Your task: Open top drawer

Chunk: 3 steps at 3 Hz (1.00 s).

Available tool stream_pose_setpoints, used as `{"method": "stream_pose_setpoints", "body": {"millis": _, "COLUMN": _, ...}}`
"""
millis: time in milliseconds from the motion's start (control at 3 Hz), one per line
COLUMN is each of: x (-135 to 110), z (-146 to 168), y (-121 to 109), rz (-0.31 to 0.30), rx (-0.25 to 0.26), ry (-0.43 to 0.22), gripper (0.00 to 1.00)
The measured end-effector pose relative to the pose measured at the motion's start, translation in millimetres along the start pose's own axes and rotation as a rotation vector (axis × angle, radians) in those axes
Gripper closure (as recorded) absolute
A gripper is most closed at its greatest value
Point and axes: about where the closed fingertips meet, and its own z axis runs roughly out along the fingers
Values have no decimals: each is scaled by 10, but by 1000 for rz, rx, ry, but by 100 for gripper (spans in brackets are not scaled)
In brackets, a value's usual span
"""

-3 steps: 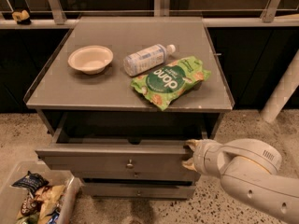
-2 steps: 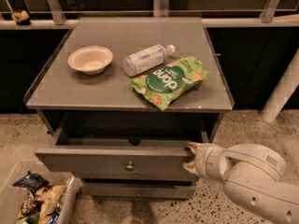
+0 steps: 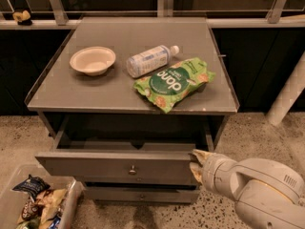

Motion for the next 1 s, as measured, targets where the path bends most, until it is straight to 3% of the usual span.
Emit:
{"method": "stream_pose_setpoints", "body": {"millis": 333, "x": -40, "z": -329, "y": 223, "rz": 51, "rx": 39, "ry": -31, "gripper": 100}}
{"method": "stream_pose_setpoints", "body": {"millis": 667, "x": 97, "z": -521, "y": 587, "rz": 88, "rx": 32, "ry": -13, "gripper": 87}}
{"method": "stream_pose_setpoints", "body": {"millis": 1000, "x": 114, "z": -505, "y": 607, "rz": 88, "rx": 24, "ry": -8, "gripper": 68}}
